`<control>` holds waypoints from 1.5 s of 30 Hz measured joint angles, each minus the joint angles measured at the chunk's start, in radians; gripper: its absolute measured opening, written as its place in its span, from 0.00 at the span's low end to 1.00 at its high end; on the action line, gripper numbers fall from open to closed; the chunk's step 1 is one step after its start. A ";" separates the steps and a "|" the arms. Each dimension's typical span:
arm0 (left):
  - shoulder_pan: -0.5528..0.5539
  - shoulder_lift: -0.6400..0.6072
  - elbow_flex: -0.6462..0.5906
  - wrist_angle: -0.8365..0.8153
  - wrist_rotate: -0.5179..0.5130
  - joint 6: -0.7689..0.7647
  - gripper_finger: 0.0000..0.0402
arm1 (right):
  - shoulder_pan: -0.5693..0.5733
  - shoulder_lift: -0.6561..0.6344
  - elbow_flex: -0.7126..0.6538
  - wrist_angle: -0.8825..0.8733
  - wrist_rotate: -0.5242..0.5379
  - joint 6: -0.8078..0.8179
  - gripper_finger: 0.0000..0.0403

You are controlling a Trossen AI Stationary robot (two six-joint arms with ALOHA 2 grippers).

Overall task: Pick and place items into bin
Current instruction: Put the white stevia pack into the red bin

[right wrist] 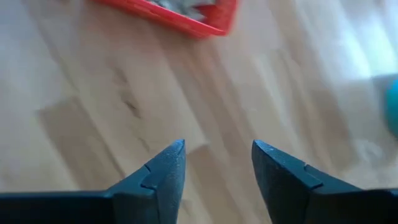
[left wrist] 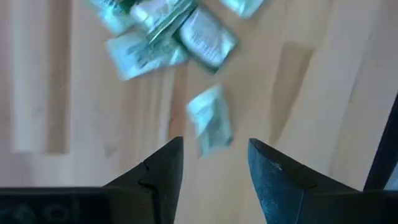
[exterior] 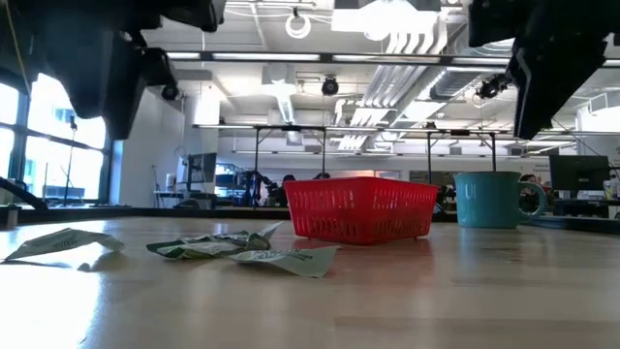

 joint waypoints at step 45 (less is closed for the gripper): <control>0.174 0.137 0.160 -0.034 -0.062 0.047 0.07 | -0.033 -0.325 0.002 -0.142 0.219 0.170 0.66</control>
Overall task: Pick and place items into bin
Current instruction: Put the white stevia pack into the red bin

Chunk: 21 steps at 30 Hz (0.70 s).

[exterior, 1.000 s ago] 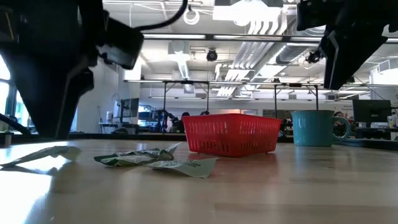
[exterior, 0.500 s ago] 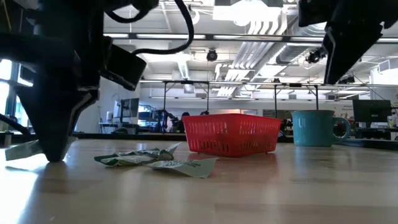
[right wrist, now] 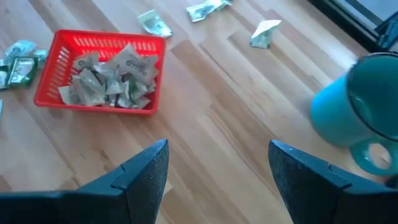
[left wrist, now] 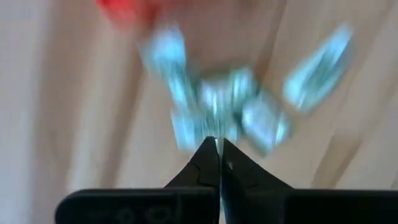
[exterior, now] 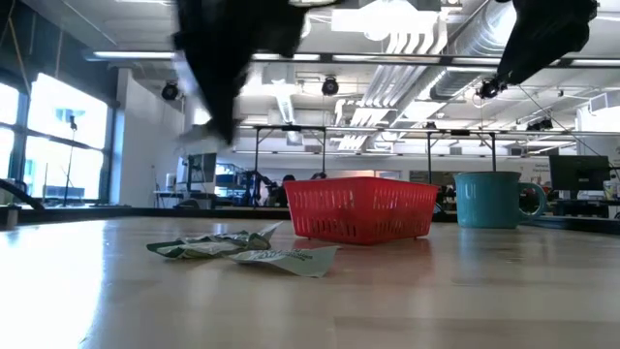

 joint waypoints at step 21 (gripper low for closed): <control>0.229 0.080 0.077 0.497 0.040 0.075 0.35 | -0.002 -0.007 -0.001 -0.063 0.015 0.023 0.66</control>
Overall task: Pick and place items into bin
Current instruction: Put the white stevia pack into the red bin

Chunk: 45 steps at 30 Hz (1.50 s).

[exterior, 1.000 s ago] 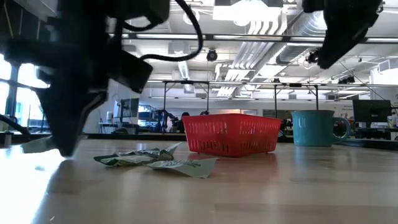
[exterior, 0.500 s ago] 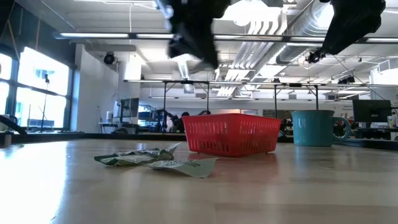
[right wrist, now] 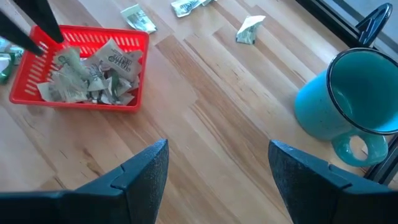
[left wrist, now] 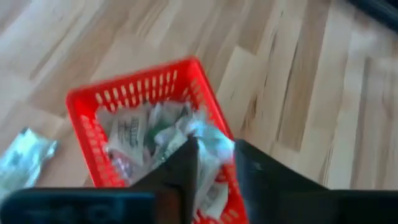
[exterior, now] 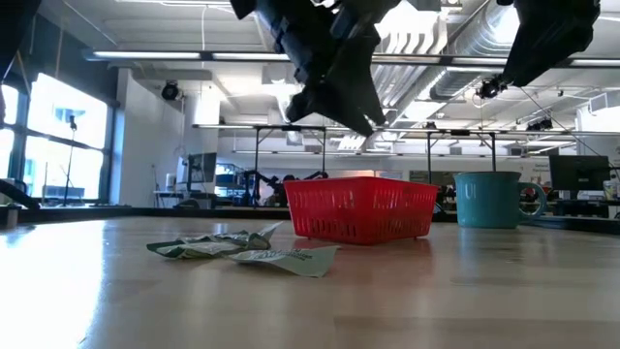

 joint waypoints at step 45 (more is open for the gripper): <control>-0.339 -0.226 0.000 -0.724 -0.312 -0.698 0.53 | -1.022 0.936 0.497 0.341 -0.528 -0.749 0.66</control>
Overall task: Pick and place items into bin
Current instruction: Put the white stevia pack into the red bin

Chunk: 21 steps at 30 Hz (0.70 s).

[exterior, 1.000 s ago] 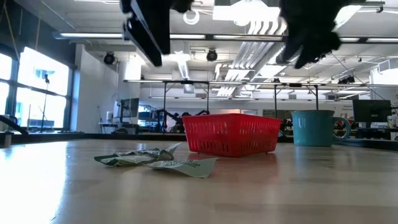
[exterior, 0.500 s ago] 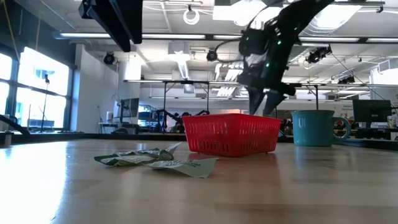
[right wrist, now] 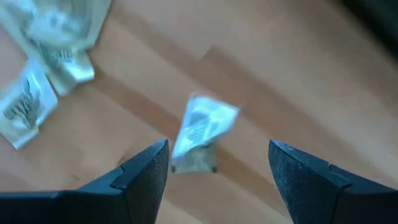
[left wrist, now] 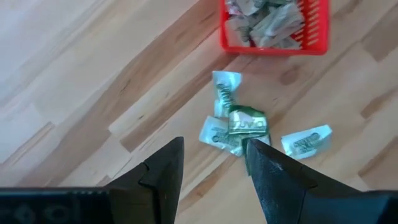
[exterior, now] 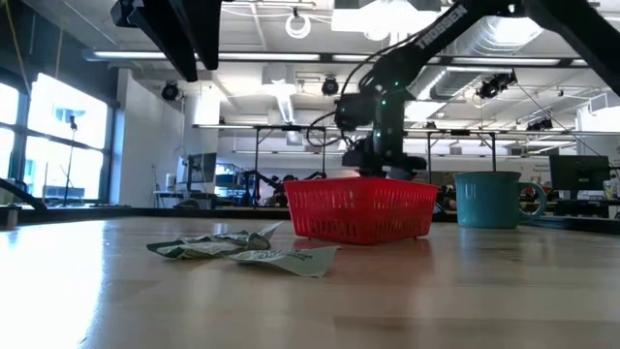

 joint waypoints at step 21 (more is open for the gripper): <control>-0.006 0.000 0.000 -0.085 -0.019 -0.012 0.53 | -0.033 0.092 0.010 0.011 -0.072 -0.126 0.12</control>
